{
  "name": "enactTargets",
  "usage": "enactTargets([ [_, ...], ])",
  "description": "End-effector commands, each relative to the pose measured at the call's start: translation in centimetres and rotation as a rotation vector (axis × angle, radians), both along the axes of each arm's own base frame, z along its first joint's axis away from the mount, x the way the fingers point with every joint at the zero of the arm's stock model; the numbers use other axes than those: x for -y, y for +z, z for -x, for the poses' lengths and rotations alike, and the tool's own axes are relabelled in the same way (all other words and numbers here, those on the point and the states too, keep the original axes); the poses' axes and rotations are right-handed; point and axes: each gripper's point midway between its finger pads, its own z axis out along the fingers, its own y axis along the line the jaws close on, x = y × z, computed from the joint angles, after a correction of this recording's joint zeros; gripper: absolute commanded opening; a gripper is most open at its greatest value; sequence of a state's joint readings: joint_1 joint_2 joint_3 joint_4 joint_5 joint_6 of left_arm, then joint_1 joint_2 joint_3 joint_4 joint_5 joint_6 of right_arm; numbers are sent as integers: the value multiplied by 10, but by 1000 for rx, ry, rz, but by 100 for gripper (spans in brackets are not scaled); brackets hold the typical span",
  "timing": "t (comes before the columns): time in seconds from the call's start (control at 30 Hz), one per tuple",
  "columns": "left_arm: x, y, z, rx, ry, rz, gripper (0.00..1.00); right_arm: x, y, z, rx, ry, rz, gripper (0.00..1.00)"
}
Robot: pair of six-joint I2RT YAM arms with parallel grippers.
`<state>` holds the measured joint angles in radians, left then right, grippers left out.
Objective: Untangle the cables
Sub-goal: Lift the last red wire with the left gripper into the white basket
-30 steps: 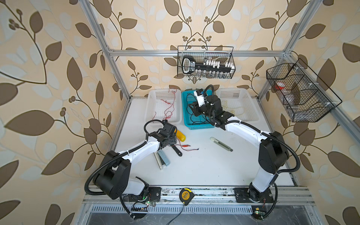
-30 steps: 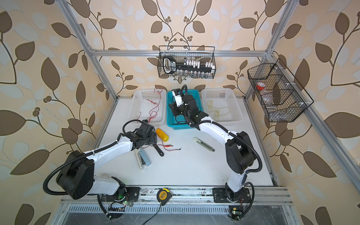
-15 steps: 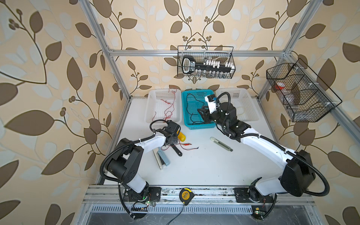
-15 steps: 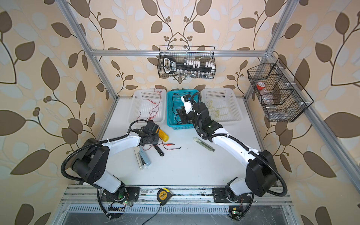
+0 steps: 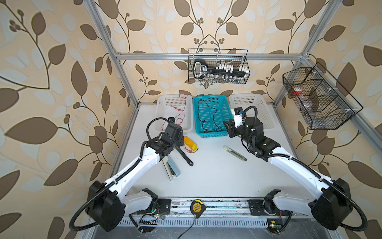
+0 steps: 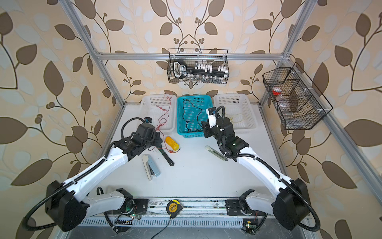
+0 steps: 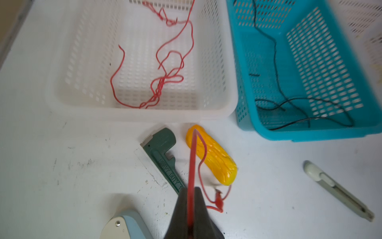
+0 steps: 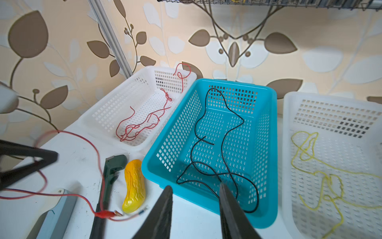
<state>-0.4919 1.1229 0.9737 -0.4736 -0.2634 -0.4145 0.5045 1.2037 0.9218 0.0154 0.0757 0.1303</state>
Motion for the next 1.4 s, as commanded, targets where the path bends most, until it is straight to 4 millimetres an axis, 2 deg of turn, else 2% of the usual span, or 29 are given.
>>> enactTargets([
  [0.0, -9, 53, 10, 114, -5, 5, 0, 14, -6, 7, -14, -36, 28, 38],
  [0.17, -16, 117, 10, 261, 9, 17, 0, 19, -15, 16, -33, -39, 36, 38],
  [0.4, -18, 175, -24, 350, 43, -95, 0, 23, -22, 24, -48, -36, 38, 38],
  [0.53, -20, 187, -55, 355, 69, -148, 0, 25, -25, 29, -53, -37, 47, 38],
  [0.67, -39, 190, -95, 341, 138, -160, 0, 37, -29, 32, -52, -78, 84, 39],
  [0.87, -61, 164, -160, 290, 176, -123, 0, 61, -29, 36, -37, -164, 134, 43],
  [1.03, -53, 114, -195, 205, 138, -135, 0, 81, -40, 36, -38, -231, 150, 50],
  [1.17, -50, 67, -203, 129, 132, -141, 0, 99, -57, 31, -71, -299, 153, 52],
  [1.3, -55, 20, -200, 51, 153, -155, 0, 112, -74, 28, -105, -342, 153, 54],
  [1.33, -57, 10, -198, 32, 158, -156, 7, 114, -77, 29, -103, -344, 161, 55],
  [1.37, -58, 1, -195, 16, 160, -158, 21, 117, -80, 28, -100, -357, 169, 57],
])
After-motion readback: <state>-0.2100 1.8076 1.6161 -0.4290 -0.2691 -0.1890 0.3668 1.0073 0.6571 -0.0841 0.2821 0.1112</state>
